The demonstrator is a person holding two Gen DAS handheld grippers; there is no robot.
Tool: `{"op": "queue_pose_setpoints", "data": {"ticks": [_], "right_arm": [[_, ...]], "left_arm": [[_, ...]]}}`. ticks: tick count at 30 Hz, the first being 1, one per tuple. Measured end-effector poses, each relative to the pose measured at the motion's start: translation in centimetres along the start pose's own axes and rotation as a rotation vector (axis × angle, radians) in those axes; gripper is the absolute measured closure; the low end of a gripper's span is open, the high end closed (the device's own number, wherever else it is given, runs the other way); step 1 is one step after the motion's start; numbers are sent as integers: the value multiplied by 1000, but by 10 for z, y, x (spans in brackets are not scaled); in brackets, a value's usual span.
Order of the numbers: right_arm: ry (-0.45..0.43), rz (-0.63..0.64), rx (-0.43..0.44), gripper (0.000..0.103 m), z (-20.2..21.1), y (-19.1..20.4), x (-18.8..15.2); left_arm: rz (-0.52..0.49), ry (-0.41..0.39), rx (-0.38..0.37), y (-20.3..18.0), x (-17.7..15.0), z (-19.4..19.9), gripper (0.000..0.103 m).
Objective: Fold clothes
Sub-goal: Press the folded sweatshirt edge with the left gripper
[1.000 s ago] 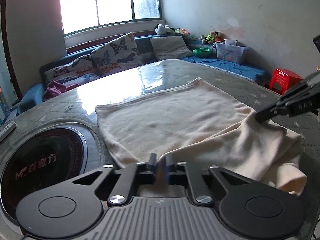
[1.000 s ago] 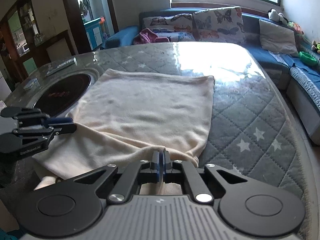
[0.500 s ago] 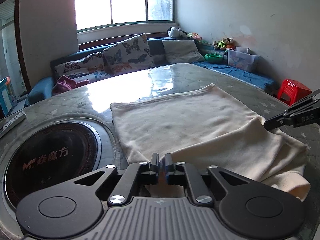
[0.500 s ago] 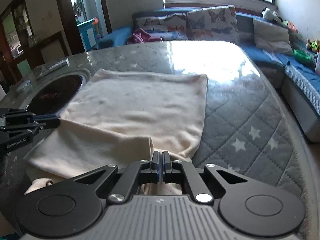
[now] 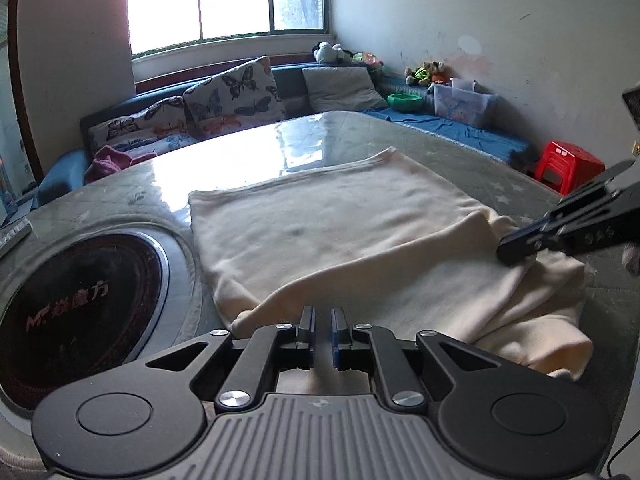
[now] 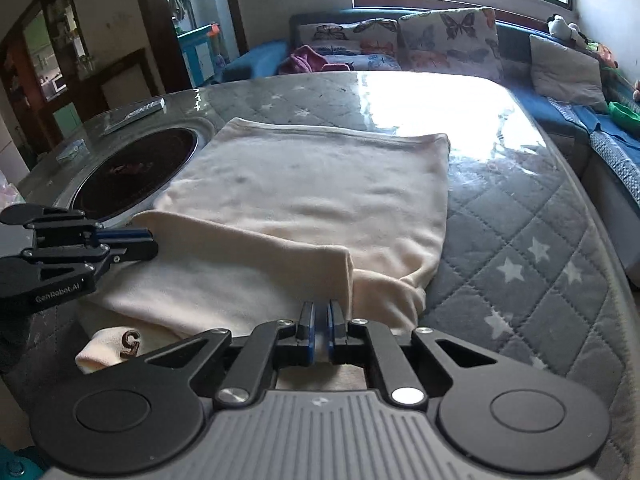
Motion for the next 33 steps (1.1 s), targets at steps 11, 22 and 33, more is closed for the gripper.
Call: {"op": "queue_pose_setpoints", "data": {"ticks": [11, 22, 33], "right_arm": [[-28, 32, 34, 97, -15, 9, 33], [-8, 48, 36, 94, 4, 15, 7], [8, 31, 26, 93, 7, 17, -12]], "left_arm": [[0, 5, 17, 2, 4, -4, 73], [-10, -2, 16, -2, -1, 7, 52], [-55, -16, 29, -9, -17, 38, 37]]}}
Point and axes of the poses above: each gripper's, at about its wrist camera, not at the fingertips, and z roughly against the way its jaws point, y to its left, x to its top, the point moved 7 cm from there along -z, roughly the way its jaws point, and after that the axes turned 8 degrees about y, right-handed, at the moved point
